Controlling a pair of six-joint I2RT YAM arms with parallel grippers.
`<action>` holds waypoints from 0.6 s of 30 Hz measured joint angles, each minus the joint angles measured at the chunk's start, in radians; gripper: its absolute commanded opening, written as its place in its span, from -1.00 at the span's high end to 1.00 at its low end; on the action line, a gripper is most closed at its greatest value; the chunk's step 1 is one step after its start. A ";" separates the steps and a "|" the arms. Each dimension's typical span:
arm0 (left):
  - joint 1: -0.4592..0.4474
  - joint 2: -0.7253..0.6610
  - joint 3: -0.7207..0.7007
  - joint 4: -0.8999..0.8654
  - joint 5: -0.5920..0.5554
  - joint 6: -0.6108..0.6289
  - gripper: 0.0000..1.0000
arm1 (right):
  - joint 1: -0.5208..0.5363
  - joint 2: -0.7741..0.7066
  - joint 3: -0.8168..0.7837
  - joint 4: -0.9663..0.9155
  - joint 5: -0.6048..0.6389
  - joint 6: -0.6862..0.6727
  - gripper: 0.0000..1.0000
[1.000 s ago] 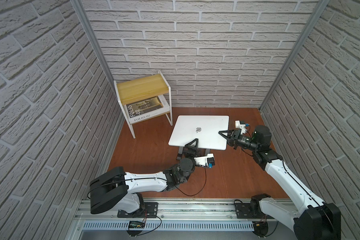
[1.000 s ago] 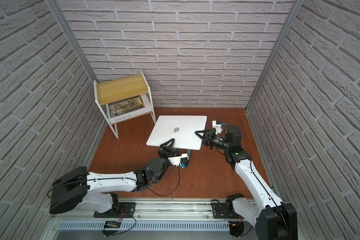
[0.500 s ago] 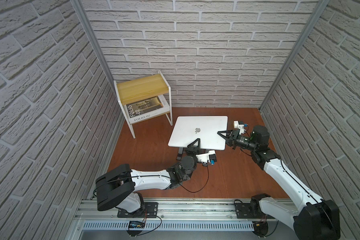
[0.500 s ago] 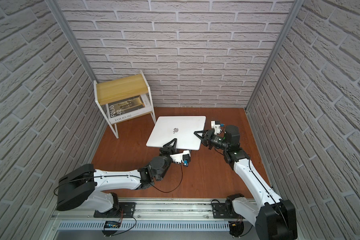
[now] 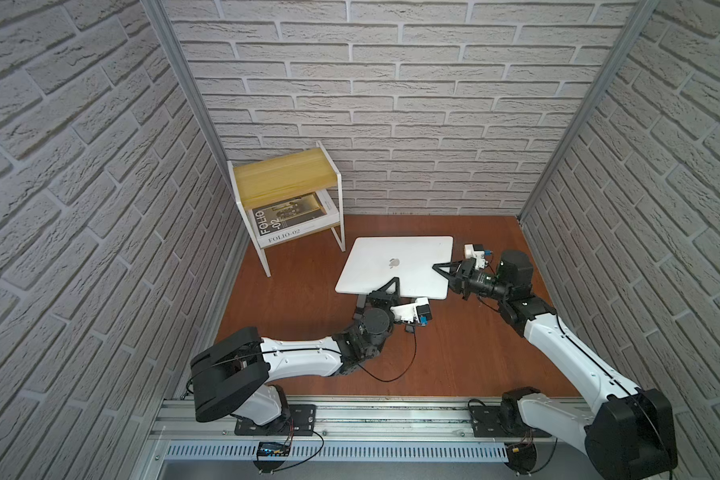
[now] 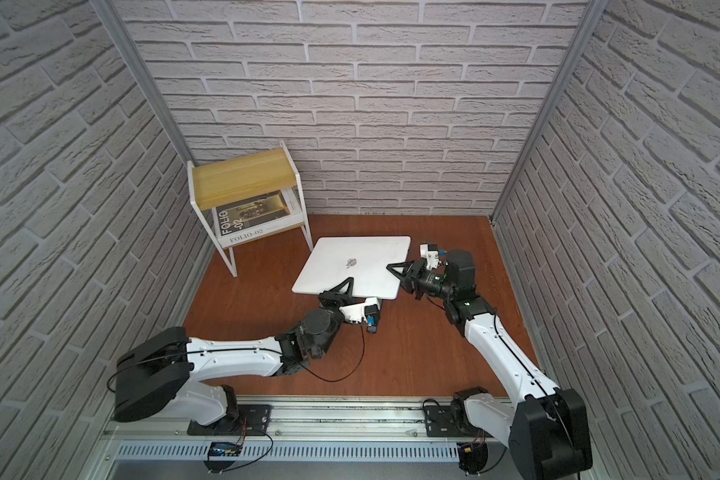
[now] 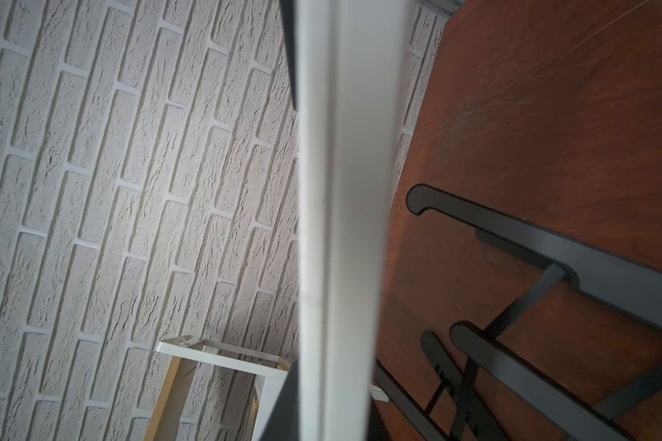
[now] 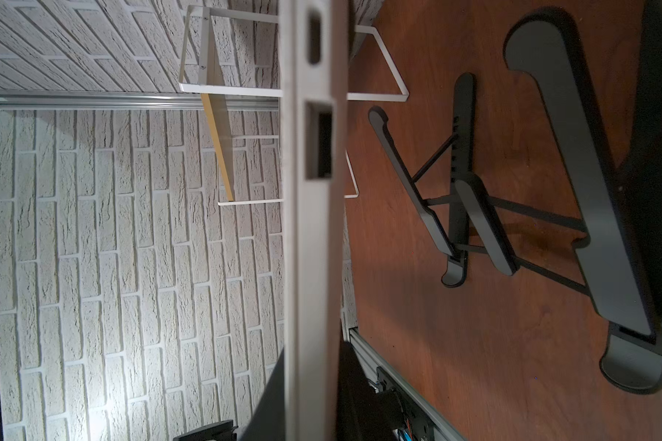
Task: Close the laptop lid and set it aside
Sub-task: Place the laptop on the shelf.
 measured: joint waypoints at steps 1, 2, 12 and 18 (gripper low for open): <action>0.000 0.000 0.000 -0.006 0.000 -0.005 1.00 | 0.001 0.003 0.000 -0.001 0.002 0.000 0.94; 0.000 0.000 0.000 -0.010 0.000 -0.008 1.00 | 0.003 0.005 0.000 -0.002 0.003 -0.001 0.94; 0.018 -0.042 0.000 -0.051 0.009 -0.021 1.00 | 0.019 0.015 0.050 -0.064 0.012 -0.039 0.78; 0.023 -0.068 0.000 -0.053 0.017 -0.016 1.00 | 0.026 0.015 0.105 -0.130 0.012 -0.102 0.31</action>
